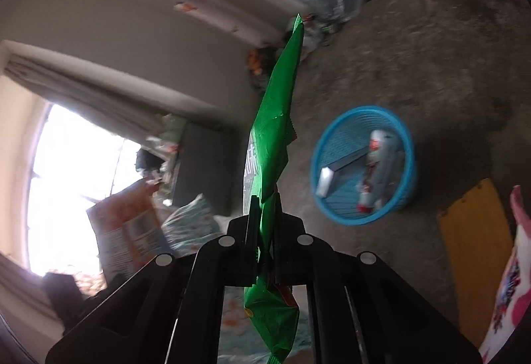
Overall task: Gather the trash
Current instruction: 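Carry the pink bag and green chip bag over the blue wastebasket, then open both tools to drop the two bags into the wastebasket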
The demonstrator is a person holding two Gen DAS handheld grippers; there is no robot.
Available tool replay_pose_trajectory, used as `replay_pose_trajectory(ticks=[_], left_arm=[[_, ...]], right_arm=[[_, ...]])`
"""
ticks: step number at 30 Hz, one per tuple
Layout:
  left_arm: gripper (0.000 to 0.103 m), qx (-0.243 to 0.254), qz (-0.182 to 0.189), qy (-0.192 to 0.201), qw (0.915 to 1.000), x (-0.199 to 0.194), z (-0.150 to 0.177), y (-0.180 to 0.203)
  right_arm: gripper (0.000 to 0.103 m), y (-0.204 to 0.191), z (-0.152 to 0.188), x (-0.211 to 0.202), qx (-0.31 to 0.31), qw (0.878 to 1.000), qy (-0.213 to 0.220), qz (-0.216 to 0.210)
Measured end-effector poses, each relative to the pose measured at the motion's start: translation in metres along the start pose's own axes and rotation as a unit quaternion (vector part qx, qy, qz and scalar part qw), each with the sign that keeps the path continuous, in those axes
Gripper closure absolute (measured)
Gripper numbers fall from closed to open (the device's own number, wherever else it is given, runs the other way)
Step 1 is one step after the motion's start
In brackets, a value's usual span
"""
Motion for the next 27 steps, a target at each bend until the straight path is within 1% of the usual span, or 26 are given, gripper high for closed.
replay_pose_trajectory(ticks=[2,3,6,9,11,13,15,16,18,19,21,24,27], left_arm=[[0.102,0.004,-0.003,-0.007,1.0,0.008,0.001,-0.004],[0.102,0.005,-0.006,-0.012,0.9999,0.012,0.002,-0.006],[0.102,0.001,-0.013,-0.029,0.9995,0.019,0.005,-0.014],[0.102,0.002,-0.019,-0.034,0.9992,0.024,0.004,-0.02],[0.102,-0.003,-0.02,-0.036,0.9991,0.027,0.004,-0.023],[0.102,-0.006,-0.02,-0.04,0.999,0.03,0.003,-0.026],[0.102,-0.007,-0.021,-0.047,0.9987,0.035,0.003,-0.027],[0.102,-0.006,-0.02,-0.051,0.9985,0.038,0.003,-0.026],[0.102,-0.001,-0.016,-0.059,0.9981,0.045,0.0,-0.023],[0.102,0.003,-0.015,-0.063,0.9979,0.049,-0.001,-0.02],[0.102,0.013,-0.012,-0.073,0.9972,0.062,-0.005,-0.014],[0.102,0.027,0.001,-0.096,0.995,0.088,-0.008,0.001],[0.102,0.029,0.031,-0.13,0.9906,0.123,-0.009,0.02]], right_arm=[[0.096,0.032,-0.004,0.029,0.029,0.998,-0.004,0.05],[0.096,0.04,-0.007,0.041,0.029,0.997,-0.005,0.069],[0.096,0.048,-0.013,0.077,0.03,0.996,-0.01,0.084],[0.096,0.046,-0.021,0.113,-0.003,0.995,-0.018,0.1],[0.095,0.051,-0.027,0.145,-0.016,0.994,-0.032,0.101],[0.088,0.064,-0.029,0.174,-0.021,0.992,-0.048,0.115],[0.079,0.082,-0.025,0.196,-0.012,0.985,-0.08,0.15],[0.078,0.09,-0.023,0.201,-0.004,0.983,-0.09,0.161],[0.077,0.098,-0.021,0.198,0.008,0.983,-0.087,0.162],[0.068,0.099,-0.022,0.194,0.013,0.984,-0.079,0.157],[0.056,0.099,-0.023,0.178,0.017,0.988,-0.052,0.144],[0.056,0.106,-0.021,0.162,0.024,0.989,-0.026,0.145],[0.056,0.115,-0.016,0.142,0.056,0.99,0.003,0.132]])
Point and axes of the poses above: each gripper's, at about its wrist camera, not at the fingertips, and x roughly the way its jaws point, y to its right, z to its underside, the point moved 8 cm from there along x, roughly the way its jaws point, and after that the axes turned 5 degrees about z, right-handed, at the moved point
